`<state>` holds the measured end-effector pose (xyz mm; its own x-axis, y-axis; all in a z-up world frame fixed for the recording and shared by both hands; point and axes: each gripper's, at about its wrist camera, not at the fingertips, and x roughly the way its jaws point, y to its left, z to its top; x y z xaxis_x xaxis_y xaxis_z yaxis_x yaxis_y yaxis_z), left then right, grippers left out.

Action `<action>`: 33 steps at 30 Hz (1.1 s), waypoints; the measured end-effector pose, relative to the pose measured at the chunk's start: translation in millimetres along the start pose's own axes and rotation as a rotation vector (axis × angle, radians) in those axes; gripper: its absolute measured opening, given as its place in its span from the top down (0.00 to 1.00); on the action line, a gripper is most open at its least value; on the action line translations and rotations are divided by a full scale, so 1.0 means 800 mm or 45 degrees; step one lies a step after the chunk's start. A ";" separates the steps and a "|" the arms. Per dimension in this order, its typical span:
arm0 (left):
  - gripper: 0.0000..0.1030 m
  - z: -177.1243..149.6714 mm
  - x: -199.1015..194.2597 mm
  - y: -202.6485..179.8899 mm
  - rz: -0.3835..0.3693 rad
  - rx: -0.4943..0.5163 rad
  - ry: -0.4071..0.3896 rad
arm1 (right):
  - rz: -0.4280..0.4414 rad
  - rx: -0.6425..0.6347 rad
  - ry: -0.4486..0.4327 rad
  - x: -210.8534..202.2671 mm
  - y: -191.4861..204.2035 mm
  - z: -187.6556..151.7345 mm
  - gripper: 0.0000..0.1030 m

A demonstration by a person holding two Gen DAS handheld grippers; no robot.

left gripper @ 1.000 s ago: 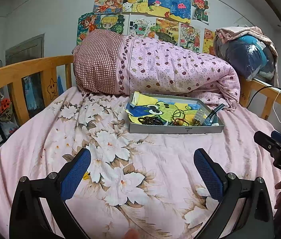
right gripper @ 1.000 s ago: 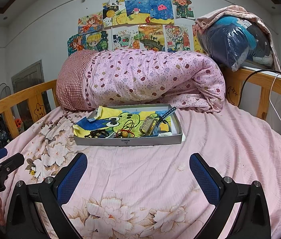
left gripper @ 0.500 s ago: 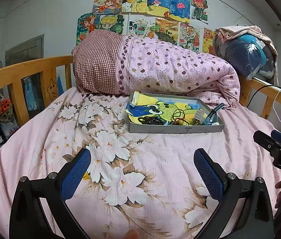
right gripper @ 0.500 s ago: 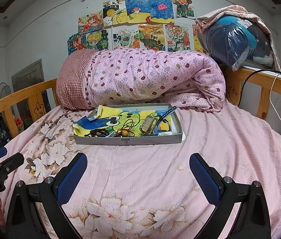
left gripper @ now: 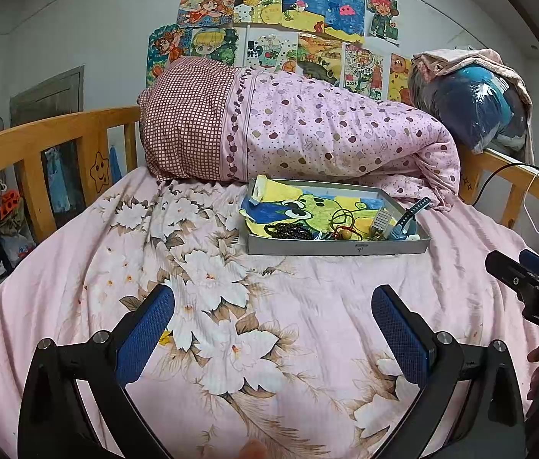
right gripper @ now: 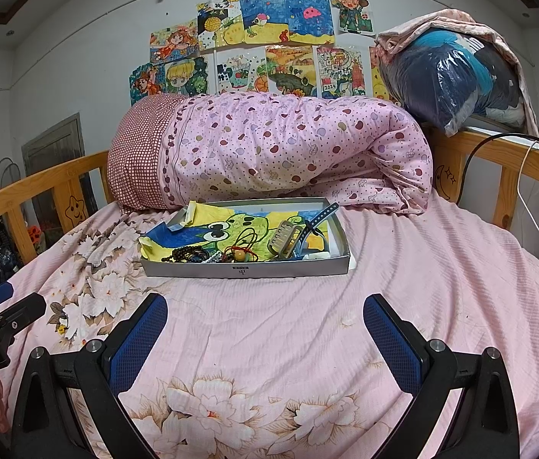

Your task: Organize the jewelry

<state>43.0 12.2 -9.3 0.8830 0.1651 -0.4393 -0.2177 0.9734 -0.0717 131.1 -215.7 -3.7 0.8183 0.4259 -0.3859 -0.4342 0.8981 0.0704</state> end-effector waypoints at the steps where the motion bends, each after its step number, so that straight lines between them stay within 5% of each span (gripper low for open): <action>1: 0.02 0.000 0.000 0.001 -0.001 -0.001 0.001 | 0.000 0.000 0.000 0.000 0.000 0.000 0.00; 33: 0.02 -0.003 -0.001 -0.004 -0.012 0.011 -0.004 | 0.002 0.000 0.005 0.001 -0.001 0.002 0.00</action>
<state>42.2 8.5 -11.1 0.8864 0.1566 -0.4356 -0.2060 0.9762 -0.0683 132.5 -216.0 -2.4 0.8161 0.4270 -0.3894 -0.4357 0.8973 0.0708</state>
